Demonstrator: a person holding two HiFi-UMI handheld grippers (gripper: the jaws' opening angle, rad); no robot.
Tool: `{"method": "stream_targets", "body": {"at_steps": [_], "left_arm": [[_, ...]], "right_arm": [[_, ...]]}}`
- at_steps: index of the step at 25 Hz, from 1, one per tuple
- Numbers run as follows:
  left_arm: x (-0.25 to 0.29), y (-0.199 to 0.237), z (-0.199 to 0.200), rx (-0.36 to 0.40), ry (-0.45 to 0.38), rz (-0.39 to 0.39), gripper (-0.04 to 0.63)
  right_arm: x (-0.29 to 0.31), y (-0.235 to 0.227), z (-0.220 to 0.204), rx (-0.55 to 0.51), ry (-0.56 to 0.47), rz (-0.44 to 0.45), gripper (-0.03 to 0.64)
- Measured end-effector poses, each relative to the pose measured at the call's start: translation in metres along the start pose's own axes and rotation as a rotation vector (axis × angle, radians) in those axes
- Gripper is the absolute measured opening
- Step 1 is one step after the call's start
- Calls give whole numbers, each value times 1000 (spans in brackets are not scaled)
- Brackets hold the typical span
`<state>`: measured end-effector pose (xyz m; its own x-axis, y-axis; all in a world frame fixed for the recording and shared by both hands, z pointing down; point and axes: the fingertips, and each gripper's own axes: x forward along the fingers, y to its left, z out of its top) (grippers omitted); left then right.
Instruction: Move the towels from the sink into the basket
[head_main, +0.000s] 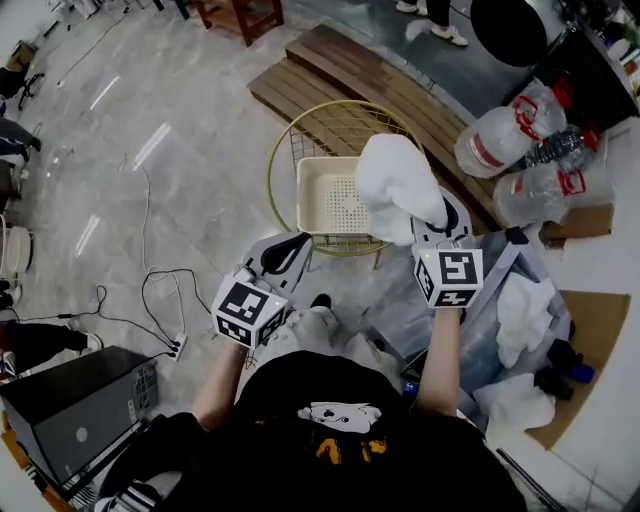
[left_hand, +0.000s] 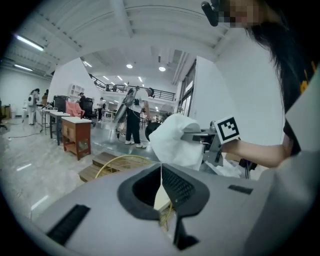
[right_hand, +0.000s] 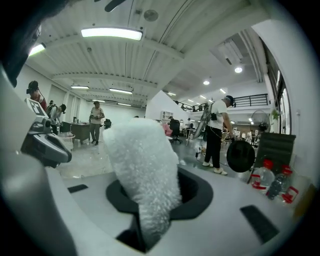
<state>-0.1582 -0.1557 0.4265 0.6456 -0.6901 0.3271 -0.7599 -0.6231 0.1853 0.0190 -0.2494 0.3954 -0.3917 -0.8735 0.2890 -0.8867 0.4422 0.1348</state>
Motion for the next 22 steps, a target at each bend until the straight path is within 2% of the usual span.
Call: {"method": "stream_targets", "body": {"at_steps": [3, 6, 10, 13, 16, 18, 20, 22], "left_arm": [[-15, 33, -8, -29, 7, 63, 11], [-26, 60, -14, -54, 6, 127, 11], [-27, 76, -22, -59, -2, 156, 11], [-31, 86, -31, -57, 16, 174, 11], [-35, 92, -37, -56, 26, 179, 11], [-37, 93, -37, -58, 28, 178, 11], [-38, 92, -36, -62, 30, 178, 11], [-38, 90, -35, -65, 34, 176, 11]], "right_arm": [[58, 26, -6, 25, 17, 73, 98], [116, 53, -33, 18, 75, 133, 98], [178, 71, -97, -10, 200, 166, 98], [218, 91, -161, 2, 335, 198, 101], [239, 105, -226, -12, 499, 208, 148], [243, 108, -253, -15, 575, 208, 162], [241, 111, -263, -5, 613, 229, 233], [236, 110, -254, 2, 585, 241, 238]]}}
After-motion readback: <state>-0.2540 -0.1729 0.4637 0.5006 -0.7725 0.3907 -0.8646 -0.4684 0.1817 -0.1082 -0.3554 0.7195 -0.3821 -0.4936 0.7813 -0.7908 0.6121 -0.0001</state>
